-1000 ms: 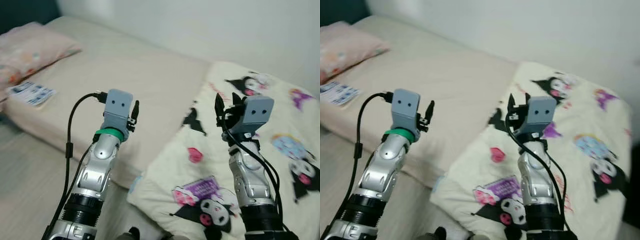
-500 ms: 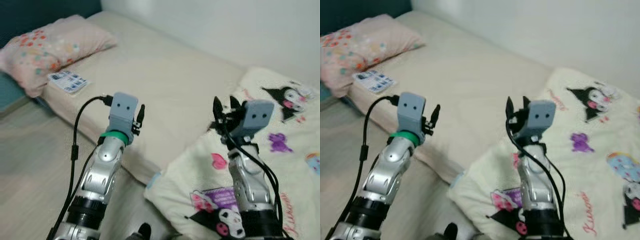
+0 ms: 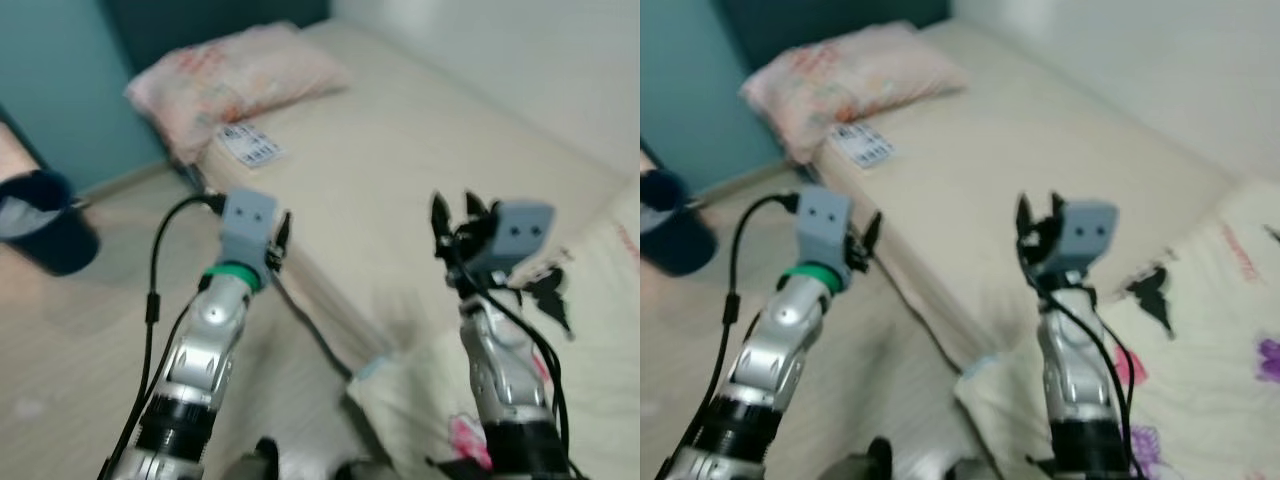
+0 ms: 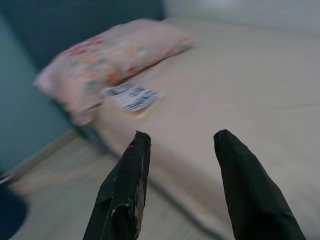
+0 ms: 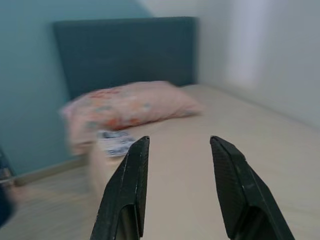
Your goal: Clean up the room
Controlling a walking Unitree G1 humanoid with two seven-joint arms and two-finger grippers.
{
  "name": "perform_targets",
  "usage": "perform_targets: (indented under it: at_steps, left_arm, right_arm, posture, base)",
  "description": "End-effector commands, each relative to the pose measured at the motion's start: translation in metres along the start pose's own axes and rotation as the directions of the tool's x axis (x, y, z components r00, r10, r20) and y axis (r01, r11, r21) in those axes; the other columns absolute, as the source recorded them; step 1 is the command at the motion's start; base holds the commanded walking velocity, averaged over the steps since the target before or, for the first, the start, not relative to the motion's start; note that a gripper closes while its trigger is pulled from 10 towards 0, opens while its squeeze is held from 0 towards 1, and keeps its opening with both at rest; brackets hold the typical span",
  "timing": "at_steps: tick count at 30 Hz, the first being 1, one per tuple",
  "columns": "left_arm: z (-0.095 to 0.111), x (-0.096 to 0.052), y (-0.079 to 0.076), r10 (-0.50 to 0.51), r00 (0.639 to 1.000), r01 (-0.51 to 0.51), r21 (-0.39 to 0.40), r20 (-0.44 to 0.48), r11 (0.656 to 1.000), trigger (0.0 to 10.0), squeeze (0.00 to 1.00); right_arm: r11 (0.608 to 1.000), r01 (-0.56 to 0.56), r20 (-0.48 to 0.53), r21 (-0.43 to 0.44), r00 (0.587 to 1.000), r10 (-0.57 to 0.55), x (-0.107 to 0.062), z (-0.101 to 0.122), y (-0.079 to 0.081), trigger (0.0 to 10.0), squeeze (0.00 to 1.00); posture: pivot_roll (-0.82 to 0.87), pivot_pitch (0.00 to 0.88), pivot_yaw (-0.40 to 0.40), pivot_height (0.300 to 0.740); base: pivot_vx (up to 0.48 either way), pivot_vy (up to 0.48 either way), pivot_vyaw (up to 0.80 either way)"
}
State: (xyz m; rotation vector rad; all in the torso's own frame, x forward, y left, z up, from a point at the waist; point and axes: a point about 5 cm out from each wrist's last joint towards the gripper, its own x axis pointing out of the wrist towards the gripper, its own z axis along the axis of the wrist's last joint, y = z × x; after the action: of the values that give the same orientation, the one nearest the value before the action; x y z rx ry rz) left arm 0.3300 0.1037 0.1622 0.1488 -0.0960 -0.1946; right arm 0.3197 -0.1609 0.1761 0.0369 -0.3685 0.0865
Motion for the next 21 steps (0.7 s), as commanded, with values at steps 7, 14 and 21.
perform_targets:
  at_steps: [7, 14, 21]
  left_arm:
    - [-0.007, -0.004, 0.006, 0.028, 0.999, -0.027, 0.027, -0.045, 0.999, 10.0, 0.00]
    - [-0.007, -0.008, 0.011, 0.051, 0.998, -0.050, 0.034, -0.041, 0.998, 10.0, 0.00]
    - [-0.006, -0.006, 0.015, 0.063, 0.998, -0.062, 0.048, -0.031, 0.997, 10.0, 0.00]
  right_arm:
    - [1.000, -0.006, -0.028, 0.030, 1.000, 0.007, -0.004, -0.007, 0.005, 10.0, 0.00]
    - [0.999, -0.028, -0.028, 0.042, 0.999, 0.029, -0.001, -0.008, 0.011, 10.0, 0.00]
    - [0.998, -0.037, -0.012, 0.041, 0.999, 0.037, 0.005, -0.004, 0.012, 10.0, 0.00]
  posture:
    - [-0.06, 0.126, 0.058, 0.740]
    - [-0.05, 0.118, 0.055, 0.740]
    - [-0.06, 0.103, 0.049, 0.740]
  base:
    - [0.000, 0.000, 0.72]
    - [0.000, 0.000, 0.72]
    - [0.000, 0.000, 0.71]
